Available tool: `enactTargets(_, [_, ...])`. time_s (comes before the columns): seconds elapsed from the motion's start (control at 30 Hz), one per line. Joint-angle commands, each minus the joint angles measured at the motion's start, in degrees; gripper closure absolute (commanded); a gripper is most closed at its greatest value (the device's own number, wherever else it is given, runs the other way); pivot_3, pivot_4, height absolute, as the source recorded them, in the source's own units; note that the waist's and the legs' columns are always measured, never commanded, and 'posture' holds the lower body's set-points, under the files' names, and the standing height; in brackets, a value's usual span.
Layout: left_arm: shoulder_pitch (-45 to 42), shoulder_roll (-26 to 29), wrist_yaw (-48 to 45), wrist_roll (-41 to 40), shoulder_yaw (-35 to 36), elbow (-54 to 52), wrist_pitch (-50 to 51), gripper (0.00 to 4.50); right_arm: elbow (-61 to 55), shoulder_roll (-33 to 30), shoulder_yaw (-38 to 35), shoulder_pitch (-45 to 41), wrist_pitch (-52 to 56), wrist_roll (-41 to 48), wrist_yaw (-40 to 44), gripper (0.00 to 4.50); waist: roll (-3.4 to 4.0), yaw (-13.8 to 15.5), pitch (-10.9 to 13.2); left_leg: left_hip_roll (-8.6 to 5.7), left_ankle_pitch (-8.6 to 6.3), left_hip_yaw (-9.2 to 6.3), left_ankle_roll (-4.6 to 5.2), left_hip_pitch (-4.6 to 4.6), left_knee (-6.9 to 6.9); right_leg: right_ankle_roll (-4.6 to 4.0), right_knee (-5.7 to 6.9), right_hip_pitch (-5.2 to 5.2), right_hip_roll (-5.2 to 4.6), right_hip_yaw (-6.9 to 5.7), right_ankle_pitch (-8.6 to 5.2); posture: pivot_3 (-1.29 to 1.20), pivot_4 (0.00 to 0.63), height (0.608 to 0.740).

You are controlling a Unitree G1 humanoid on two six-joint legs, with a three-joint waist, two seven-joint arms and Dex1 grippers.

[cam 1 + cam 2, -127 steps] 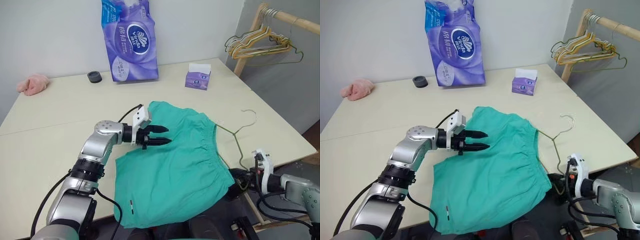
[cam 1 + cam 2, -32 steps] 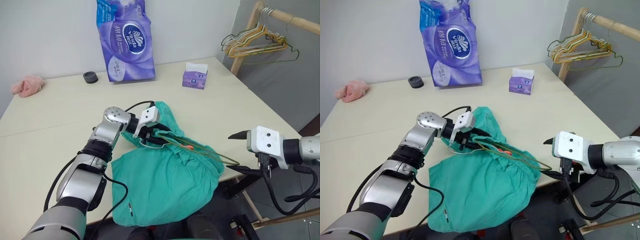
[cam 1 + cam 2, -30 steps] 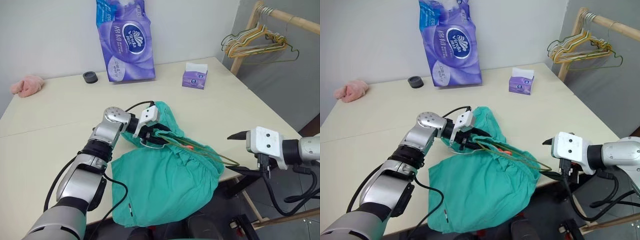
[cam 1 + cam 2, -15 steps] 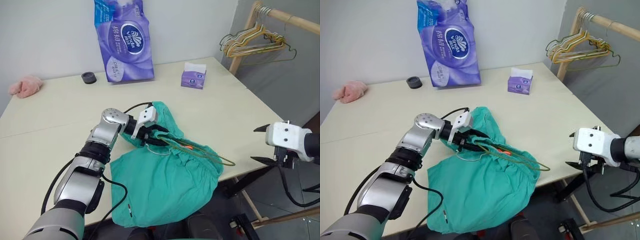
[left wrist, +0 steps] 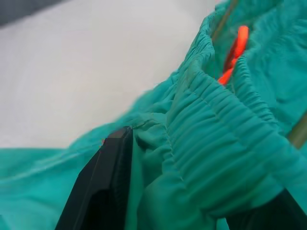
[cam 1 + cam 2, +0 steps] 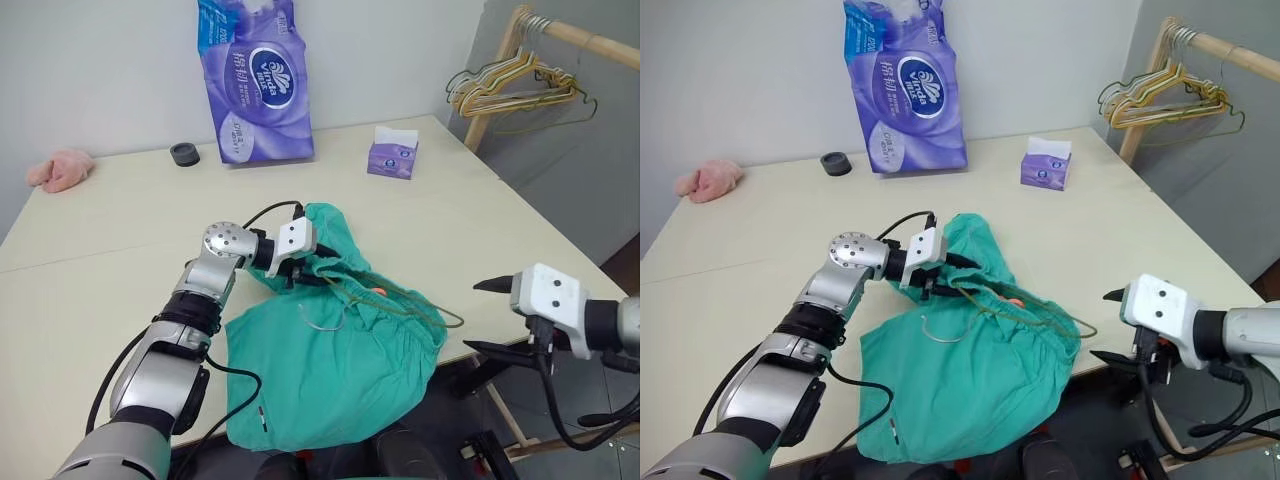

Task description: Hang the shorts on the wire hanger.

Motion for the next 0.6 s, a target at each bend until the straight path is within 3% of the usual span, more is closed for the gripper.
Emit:
enactTargets(0.03, [-2.10, -0.13, 0.44, -0.90, 1.85, 1.17, -1.61, 2.41, -1.39, 0.19, -0.12, 0.17, 0.50, -0.05, -1.60, 0.00, 0.00, -0.04, 0.00, 0.00, 0.00, 0.00, 0.00, 0.00, 0.00, 0.00, 0.00, 0.00, 0.00, 0.00, 0.00, -0.27, 0.057, 0.740])
enactTargets(0.1, [-2.15, 0.07, -0.07, -0.94, 1.59, 1.56, -0.91, 2.41, -1.23, 0.14, -0.10, 0.24, 0.33, -0.15, -1.77, 0.00, 0.00, -0.15, 0.00, 0.01, 0.00, 0.00, 0.00, 0.02, -0.01, 0.00, 0.00, 0.00, 0.02, -0.01, 0.00, -0.27, 0.057, 0.740])
enactTargets(0.17, [-1.99, 0.30, -0.25, -0.54, 1.29, 1.74, -0.80, 1.67, -0.99, 0.09, -0.23, 0.29, 0.05, -0.28, -1.87, 0.00, 0.00, -0.29, 0.00, 0.04, 0.00, -0.03, 0.00, 0.02, -0.02, 0.00, 0.01, 0.00, 0.06, -0.03, 0.00, -0.27, 0.057, 0.740])
enactTargets(0.37, [-1.04, 1.03, 1.59, 2.81, 0.01, 3.18, -6.91, 0.03, -1.02, 0.55, 0.12, 0.22, -0.26, -0.46, -2.48, 0.00, 0.00, -0.38, 0.00, 0.03, 0.00, -0.04, 0.00, 0.02, -0.02, 0.01, 0.00, 0.00, 0.06, -0.04, -0.01, -0.28, 0.058, 0.740])
enactTargets(0.6, [-2.54, 1.56, 7.22, 9.36, -1.87, 7.85, -22.49, 0.03, -1.29, 0.76, 0.20, 0.43, -0.42, -0.44, -3.20, 0.00, -0.01, -0.35, 0.00, 0.03, 0.00, -0.04, 0.00, 0.02, -0.02, -0.02, 0.00, 0.01, 0.04, -0.03, 0.01, -0.28, 0.057, 0.740])
